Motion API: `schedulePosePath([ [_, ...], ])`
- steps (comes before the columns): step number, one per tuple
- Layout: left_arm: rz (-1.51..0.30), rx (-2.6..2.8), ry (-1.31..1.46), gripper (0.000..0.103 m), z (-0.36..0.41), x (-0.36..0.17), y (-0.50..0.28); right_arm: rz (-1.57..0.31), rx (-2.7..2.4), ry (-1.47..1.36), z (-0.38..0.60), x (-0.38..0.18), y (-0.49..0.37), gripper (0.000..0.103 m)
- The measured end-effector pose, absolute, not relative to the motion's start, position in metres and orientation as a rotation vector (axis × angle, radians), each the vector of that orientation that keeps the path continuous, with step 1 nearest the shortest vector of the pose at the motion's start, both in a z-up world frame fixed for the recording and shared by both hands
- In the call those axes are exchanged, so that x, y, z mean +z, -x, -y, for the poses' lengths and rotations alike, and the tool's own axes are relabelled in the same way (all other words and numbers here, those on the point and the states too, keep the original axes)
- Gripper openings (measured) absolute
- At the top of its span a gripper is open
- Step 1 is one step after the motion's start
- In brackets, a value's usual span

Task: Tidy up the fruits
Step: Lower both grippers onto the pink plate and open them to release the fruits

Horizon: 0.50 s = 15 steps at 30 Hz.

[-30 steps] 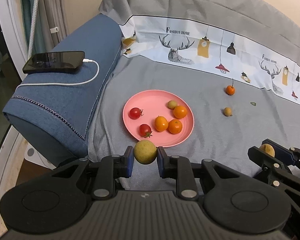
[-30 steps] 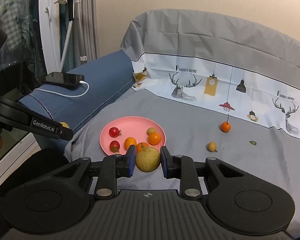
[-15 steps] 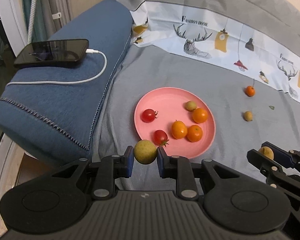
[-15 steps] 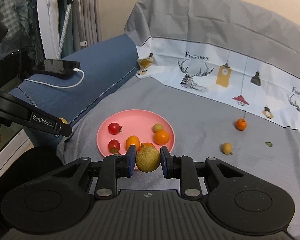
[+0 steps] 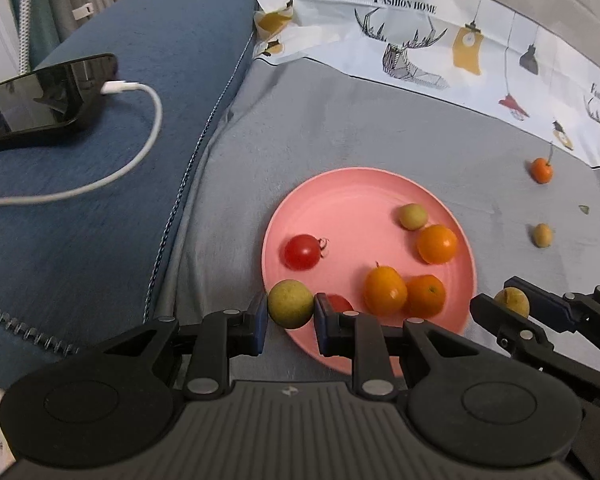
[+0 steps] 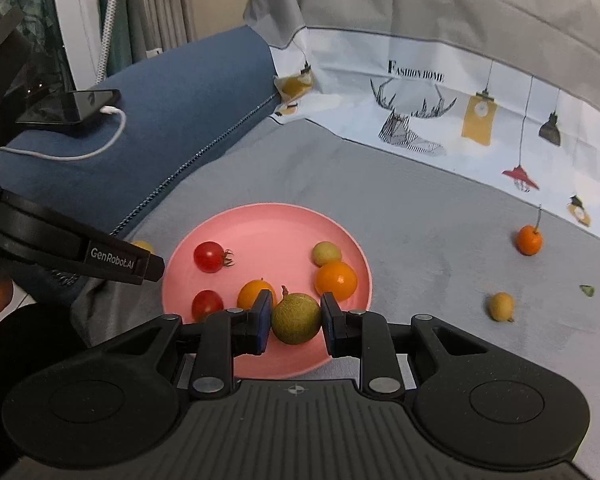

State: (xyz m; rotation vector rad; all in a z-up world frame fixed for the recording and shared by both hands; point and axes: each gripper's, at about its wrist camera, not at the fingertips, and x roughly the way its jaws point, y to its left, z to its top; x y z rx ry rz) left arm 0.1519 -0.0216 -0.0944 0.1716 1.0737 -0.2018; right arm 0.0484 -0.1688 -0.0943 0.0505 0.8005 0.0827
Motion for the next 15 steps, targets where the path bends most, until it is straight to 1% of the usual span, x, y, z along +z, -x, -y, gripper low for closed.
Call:
schedulePosePath([
  [7, -1.098, -0.202, -0.192, 0.027, 0.03, -0.112, -0.175, -0.829, 0.083, -0.097, 0.174, -0.112, -0.079, 0.027],
  [8, -1.094, -0.206, -0.19, 0.028, 0.031, -0.112, -0.177, -0.828, 0.086, -0.1, 0.174, -0.113, -0.081, 0.027],
  [9, -1.085, -0.216, -0.189, 0.037, 0.031, -0.112, -0.178, -0.828, 0.09, -0.109, 0.174, -0.114, -0.084, 0.027],
  [10, -1.073, -0.224, -0.188, 0.062, 0.032, -0.11, -0.179, -0.828, 0.09, -0.127, 0.176, -0.115, -0.087, 0.028],
  [11, -1.056, -0.225, -0.186, 0.076, 0.032, -0.108, -0.18, -0.824, 0.091, -0.161, 0.179, -0.114, -0.089, 0.036],
  [12, -1.026, -0.188, -0.193, 0.087, 0.032, -0.105, -0.18, -0.825, 0.096, -0.195, 0.181, -0.114, -0.092, 0.041],
  [13, -0.991, -0.174, -0.198, 0.09, 0.03, -0.102, -0.179, -0.824, 0.085, -0.228, 0.185, -0.113, -0.094, 0.044],
  [14, -0.971, -0.177, -0.202, 0.093, 0.029, -0.098, -0.179, -0.823, 0.081, -0.246, 0.189, -0.112, -0.096, 0.052],
  [15, -0.966, -0.179, -0.204, 0.098, 0.027, -0.096, -0.18, -0.818, 0.072, -0.253, 0.191, -0.11, -0.097, 0.058],
])
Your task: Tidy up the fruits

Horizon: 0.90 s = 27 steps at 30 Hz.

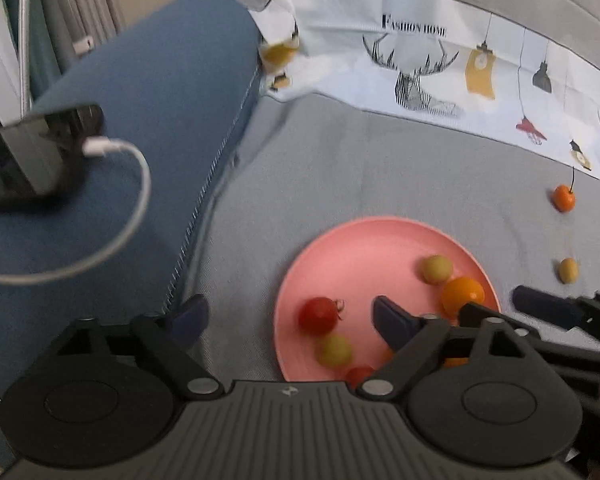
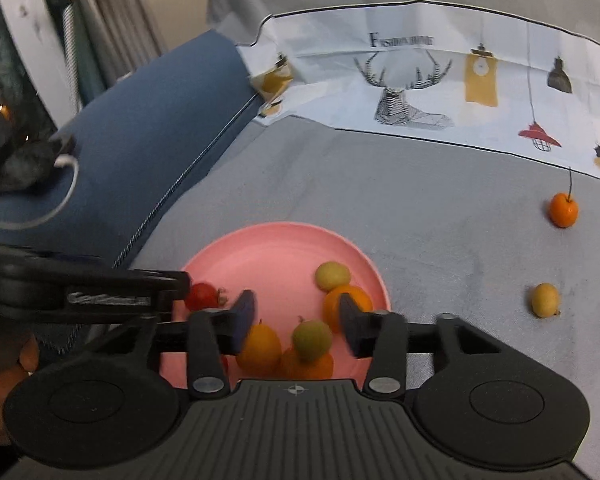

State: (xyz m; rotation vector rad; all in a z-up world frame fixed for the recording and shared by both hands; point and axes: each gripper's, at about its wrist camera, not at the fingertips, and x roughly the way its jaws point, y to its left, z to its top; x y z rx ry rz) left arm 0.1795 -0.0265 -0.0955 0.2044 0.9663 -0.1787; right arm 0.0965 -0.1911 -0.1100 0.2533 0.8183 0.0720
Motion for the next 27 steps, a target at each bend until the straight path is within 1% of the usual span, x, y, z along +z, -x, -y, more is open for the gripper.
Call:
schedulePosePath([
  [1, -0.966, -0.174, -0.198, 0.102, 0.024, -0.093, -0.179, -0.811, 0.061, -0.249, 0.193, -0.108, -0.095, 0.06],
  [3, -0.962, -0.173, -0.176, 0.103, 0.02, -0.087, -0.175, -0.805, 0.047, -0.236, 0.195, -0.104, -0.09, 0.068],
  [4, -0.97, -0.178, -0.174, 0.103, 0.018, -0.085, -0.172, -0.806, 0.044, -0.232, 0.196, -0.102, -0.086, 0.07],
  [6, -0.984, -0.181, -0.174, 0.103, 0.016, -0.081, -0.162, -0.812, 0.037, -0.229, 0.197, -0.098, -0.074, 0.077],
  [10, -1.018, -0.181, -0.162, 0.103, 0.012, -0.073, -0.134, -0.837, 0.028, -0.208, 0.194, -0.089, -0.041, 0.083],
  [12, -1.027, -0.183, -0.173, 0.103, 0.01, -0.069, -0.115, -0.833, -0.002, -0.179, 0.19, -0.083, -0.022, 0.088],
  [16, -1.002, -0.18, -0.211, 0.103, 0.006, -0.057, -0.08, -0.806, -0.022, -0.137, 0.181, -0.066, 0.016, 0.092],
  [20, -0.953, -0.144, -0.187, 0.103, 0.0, -0.042, -0.045, -0.751, -0.039, -0.091, 0.174, -0.048, 0.048, 0.097],
  [27, -0.895, -0.141, -0.177, 0.103, -0.004, -0.023, -0.004, -0.67, -0.029, -0.037, 0.163, -0.025, 0.09, 0.1],
])
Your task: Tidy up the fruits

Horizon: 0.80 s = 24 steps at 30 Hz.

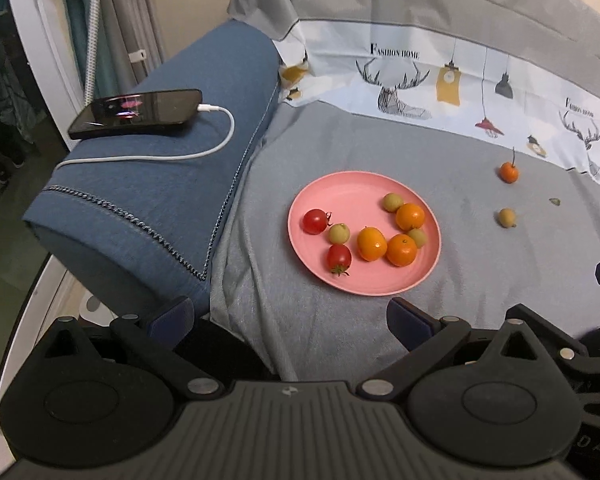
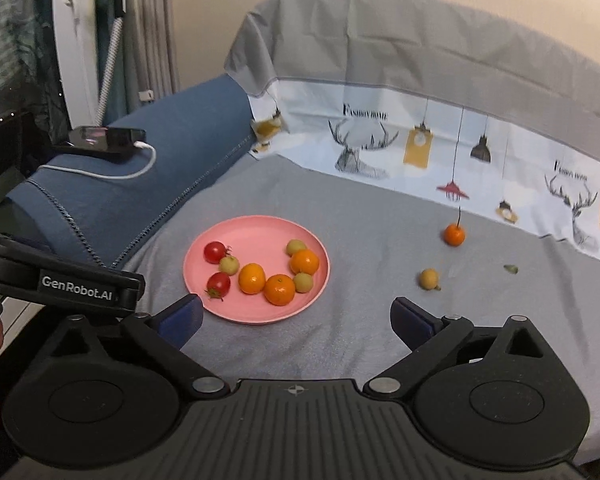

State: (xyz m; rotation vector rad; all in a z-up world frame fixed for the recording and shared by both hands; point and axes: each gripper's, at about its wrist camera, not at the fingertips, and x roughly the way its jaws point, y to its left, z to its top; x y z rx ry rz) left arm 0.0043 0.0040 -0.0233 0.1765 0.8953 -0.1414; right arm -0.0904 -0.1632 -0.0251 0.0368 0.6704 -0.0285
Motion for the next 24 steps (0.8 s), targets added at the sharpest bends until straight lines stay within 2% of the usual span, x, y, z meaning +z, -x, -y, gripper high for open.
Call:
schedulePosePath([
  [24, -0.798, -0.14, -0.181, 0.103, -0.002, 0.004, 0.033, -0.579, -0.021, -0.056, 0.162, -0.004, 0.13, 0.1],
])
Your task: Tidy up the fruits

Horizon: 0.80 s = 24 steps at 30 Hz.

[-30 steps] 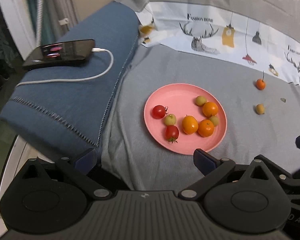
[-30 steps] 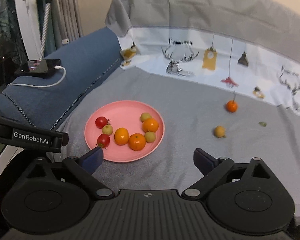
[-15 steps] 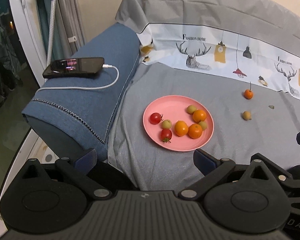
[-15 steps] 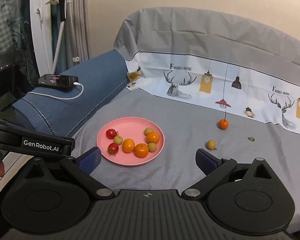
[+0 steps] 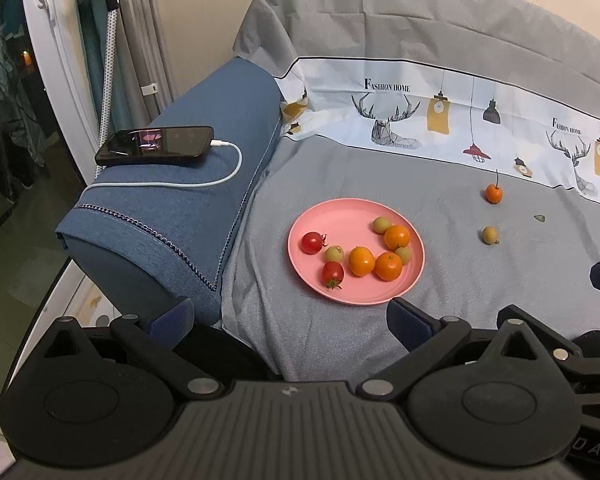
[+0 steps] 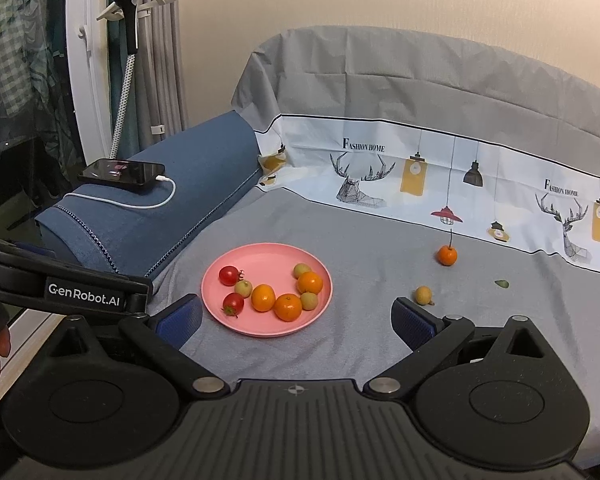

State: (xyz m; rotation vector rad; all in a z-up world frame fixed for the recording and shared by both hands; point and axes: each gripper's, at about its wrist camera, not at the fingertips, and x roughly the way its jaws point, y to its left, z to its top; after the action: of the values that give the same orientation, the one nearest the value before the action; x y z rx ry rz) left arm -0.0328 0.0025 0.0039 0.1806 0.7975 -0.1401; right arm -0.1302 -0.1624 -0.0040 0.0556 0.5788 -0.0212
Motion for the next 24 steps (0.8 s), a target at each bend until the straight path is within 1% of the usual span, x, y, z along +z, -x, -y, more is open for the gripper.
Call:
schedulePosePath([
  [24, -0.838, -0.138, -0.181, 0.103, -0.004, -0.005, 0.021, -0.617, -0.017, -0.068, 0.163, -0.01, 0.12, 0.1],
])
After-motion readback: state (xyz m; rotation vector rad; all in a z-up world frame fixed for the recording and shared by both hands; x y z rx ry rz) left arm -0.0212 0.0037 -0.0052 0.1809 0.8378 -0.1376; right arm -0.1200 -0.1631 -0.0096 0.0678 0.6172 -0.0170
